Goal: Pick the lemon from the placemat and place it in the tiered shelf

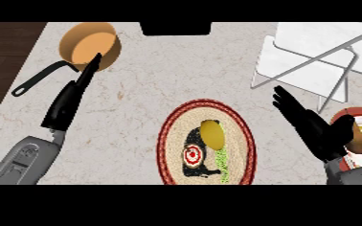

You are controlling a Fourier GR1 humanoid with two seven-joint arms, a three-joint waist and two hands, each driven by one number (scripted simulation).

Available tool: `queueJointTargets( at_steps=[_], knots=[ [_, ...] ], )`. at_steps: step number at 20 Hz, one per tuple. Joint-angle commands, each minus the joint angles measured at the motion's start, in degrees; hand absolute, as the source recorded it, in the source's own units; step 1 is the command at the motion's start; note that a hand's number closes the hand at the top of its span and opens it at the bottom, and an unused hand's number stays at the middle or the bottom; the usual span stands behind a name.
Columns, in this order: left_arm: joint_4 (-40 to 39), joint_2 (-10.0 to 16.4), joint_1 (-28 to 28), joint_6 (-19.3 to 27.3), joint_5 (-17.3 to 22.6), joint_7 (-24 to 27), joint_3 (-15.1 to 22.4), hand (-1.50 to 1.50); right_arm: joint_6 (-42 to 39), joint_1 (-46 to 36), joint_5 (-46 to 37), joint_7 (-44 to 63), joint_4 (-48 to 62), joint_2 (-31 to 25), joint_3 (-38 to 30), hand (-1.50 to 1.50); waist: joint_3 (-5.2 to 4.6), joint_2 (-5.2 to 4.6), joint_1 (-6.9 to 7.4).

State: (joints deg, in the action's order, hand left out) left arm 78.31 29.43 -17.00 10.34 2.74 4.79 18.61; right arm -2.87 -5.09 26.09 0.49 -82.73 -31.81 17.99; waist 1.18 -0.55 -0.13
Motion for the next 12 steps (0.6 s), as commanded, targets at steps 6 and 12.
queueJointTargets(
  at_steps=[6,12],
  knots=[
    [2.2,-10.0,3.6,4.0,3.3,-2.4,-1.0,0.00,5.3,-16.9,-2.4,2.2,2.1,6.1,-4.3,-1.50,-1.20,0.49,1.69],
    [0.8,-10.5,2.3,2.7,5.2,-3.8,-1.4,0.00,28.3,-7.1,-18.4,-5.9,9.7,6.5,-5.1,1.50,-1.27,0.10,0.31]
  ],
)
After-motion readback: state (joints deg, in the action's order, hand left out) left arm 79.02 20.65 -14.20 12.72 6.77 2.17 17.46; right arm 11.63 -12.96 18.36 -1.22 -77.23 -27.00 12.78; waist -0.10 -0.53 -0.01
